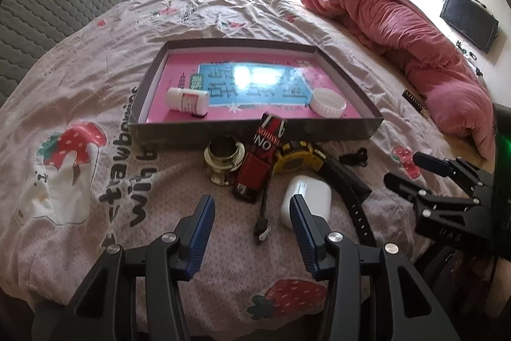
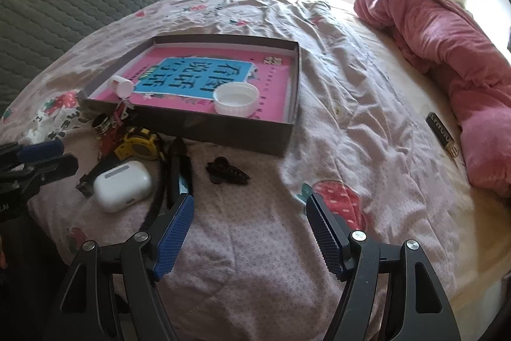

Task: Organize rigid objects
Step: 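Withdraw both tools from the tray back toward the remaining loose items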

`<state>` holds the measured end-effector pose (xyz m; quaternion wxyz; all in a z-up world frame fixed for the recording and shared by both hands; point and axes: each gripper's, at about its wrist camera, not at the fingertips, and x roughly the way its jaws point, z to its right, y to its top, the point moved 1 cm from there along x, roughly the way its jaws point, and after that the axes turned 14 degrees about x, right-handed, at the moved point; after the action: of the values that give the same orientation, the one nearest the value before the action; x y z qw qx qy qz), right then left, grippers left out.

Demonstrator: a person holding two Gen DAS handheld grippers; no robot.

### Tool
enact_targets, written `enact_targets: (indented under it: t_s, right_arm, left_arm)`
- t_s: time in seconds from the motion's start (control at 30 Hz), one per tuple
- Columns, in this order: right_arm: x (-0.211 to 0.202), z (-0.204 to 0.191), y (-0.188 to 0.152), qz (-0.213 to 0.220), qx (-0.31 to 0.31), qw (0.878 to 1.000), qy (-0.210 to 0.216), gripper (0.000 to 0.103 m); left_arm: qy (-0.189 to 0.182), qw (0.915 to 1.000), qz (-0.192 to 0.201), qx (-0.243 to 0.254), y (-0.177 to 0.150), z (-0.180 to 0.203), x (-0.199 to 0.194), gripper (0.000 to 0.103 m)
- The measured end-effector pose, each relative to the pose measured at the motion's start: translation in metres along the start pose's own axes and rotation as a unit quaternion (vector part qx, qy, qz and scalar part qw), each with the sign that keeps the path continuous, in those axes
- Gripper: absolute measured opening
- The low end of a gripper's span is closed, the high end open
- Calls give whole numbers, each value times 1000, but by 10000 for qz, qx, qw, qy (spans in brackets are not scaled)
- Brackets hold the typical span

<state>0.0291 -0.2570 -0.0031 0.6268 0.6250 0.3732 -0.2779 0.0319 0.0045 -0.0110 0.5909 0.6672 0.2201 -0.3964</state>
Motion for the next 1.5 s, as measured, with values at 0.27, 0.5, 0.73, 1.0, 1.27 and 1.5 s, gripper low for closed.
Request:
enact_targets:
  t_s: [0.27, 0.5, 0.73, 1.0, 1.27, 1.5]
  right_arm:
    - [5, -2, -1, -106, -27, 9999, -26, 74]
    - [16, -2, 0, -216, -34, 9997, -66, 74]
    - [33, 6, 4, -364, 83, 9992, -162, 74]
    - [49, -4, 5, -354, -379, 9984, -245, 74]
    - [57, -15, 11, -162, -772, 9967, -207, 74]
    - [63, -21, 15, -148, -807, 9966, -113, 71]
  left_arm:
    - [-156, 9998, -131, 10, -4, 1, 6, 49]
    - [-181, 9995, -230, -96, -7, -2, 15, 43]
    - [-176, 9993, -315, 14, -8, 1, 26, 28]
    - [-296, 9988, -377, -27, -7, 0, 38, 26]
    - [-416, 9984, -343, -146, -5, -4, 44, 18]
    - [-452, 9982, -348, -165, -3, -5, 49, 17]
